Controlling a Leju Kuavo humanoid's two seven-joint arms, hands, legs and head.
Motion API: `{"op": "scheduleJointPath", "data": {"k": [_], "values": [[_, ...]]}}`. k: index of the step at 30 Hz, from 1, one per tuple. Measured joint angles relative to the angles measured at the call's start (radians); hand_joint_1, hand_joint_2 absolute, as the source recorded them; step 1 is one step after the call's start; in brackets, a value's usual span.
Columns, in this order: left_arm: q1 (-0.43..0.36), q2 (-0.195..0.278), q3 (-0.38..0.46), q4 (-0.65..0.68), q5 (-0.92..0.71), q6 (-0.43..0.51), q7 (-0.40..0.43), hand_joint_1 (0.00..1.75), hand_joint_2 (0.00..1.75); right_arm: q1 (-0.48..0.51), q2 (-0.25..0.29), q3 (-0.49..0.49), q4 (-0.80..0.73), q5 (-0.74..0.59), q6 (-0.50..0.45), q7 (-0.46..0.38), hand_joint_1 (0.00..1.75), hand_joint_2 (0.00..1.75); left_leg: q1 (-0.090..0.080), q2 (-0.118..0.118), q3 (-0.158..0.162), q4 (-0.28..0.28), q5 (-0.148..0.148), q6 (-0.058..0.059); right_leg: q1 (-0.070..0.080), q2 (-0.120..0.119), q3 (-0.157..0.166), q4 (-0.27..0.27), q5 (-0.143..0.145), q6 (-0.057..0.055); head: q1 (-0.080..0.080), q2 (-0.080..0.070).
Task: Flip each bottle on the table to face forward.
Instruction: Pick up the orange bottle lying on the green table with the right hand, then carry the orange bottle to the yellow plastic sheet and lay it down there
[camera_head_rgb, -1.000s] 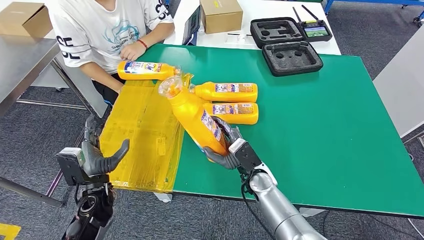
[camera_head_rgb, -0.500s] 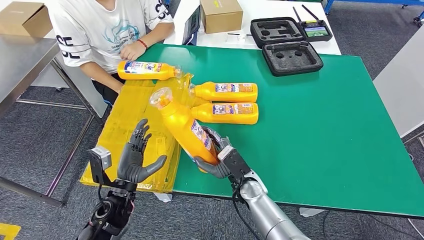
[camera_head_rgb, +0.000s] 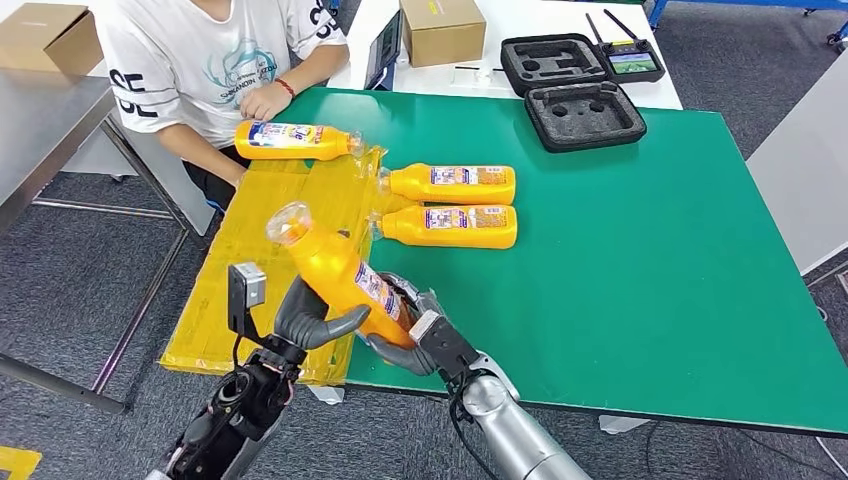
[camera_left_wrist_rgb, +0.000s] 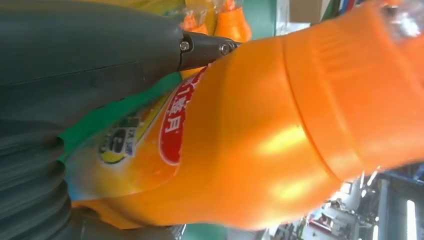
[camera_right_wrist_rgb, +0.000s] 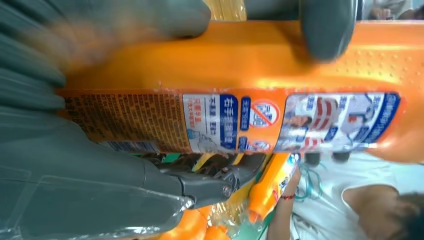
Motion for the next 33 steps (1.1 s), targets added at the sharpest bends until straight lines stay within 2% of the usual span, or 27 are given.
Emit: {"op": "scheduleJointPath", "data": {"k": [14, 26, 27, 28, 30, 31, 33], "values": [[-0.077, -0.009, -0.033, 0.132, 0.072, -0.052, -0.012, 0.00, 1.75, -0.019, 0.005, 0.020, 0.047, 0.049, -0.016, 0.001, 1.75, 1.75, 0.000, 0.000, 0.000, 0.000, 0.000, 0.000, 0.000, 0.000, 0.000, 0.000, 0.000, 0.000, 0.000, 0.000], [-0.087, -0.013, -0.035, 0.159, 0.086, -0.068, -0.015, 0.00, 1.75, -0.032, 0.007, 0.021, 0.076, 0.048, -0.016, 0.001, 1.75, 1.75, 0.000, 0.000, 0.000, 0.000, 0.000, 0.000, 0.000, 0.000, -0.001, 0.000, 0.000, 0.000, 0.000, 0.000], [-0.087, -0.013, -0.035, 0.159, 0.095, -0.075, -0.017, 0.10, 1.75, -0.033, 0.007, 0.021, 0.079, 0.048, -0.017, 0.001, 1.75, 1.75, 0.000, 0.000, 0.000, 0.000, 0.000, 0.000, 0.000, 0.000, -0.001, 0.000, 0.000, 0.000, 0.000, 0.000], [-0.088, -0.013, -0.034, 0.159, 0.106, -0.084, -0.020, 0.47, 1.75, -0.035, 0.007, 0.021, 0.082, 0.049, -0.017, 0.000, 1.75, 1.75, 0.000, 0.000, 0.000, 0.000, 0.000, 0.000, 0.000, 0.000, -0.001, 0.000, 0.000, 0.000, 0.000, 0.000], [-0.089, -0.013, -0.034, 0.159, 0.128, -0.100, -0.026, 1.34, 1.75, -0.040, 0.007, 0.023, 0.092, 0.053, -0.021, -0.003, 1.75, 1.75, 0.000, 0.000, 0.000, 0.000, 0.000, 0.000, 0.000, 0.000, -0.001, 0.000, 0.000, 0.000, 0.000, 0.000], [-0.091, -0.013, -0.033, 0.159, 0.139, -0.109, -0.029, 1.68, 1.75, -0.044, 0.008, 0.024, 0.098, 0.057, -0.024, -0.004, 1.75, 1.75, 0.000, 0.000, 0.000, 0.000, 0.000, 0.000, 0.000, 0.000, -0.001, 0.000, 0.000, 0.000, 0.000, 0.000], [-0.092, -0.013, -0.032, 0.159, 0.159, -0.127, -0.036, 1.75, 1.75, -0.053, 0.009, 0.026, 0.110, 0.062, -0.031, -0.008, 1.75, 1.75, 0.000, 0.000, 0.000, 0.000, 0.000, 0.000, 0.000, 0.000, -0.001, 0.000, 0.000, 0.000, 0.000, 0.000]]}}
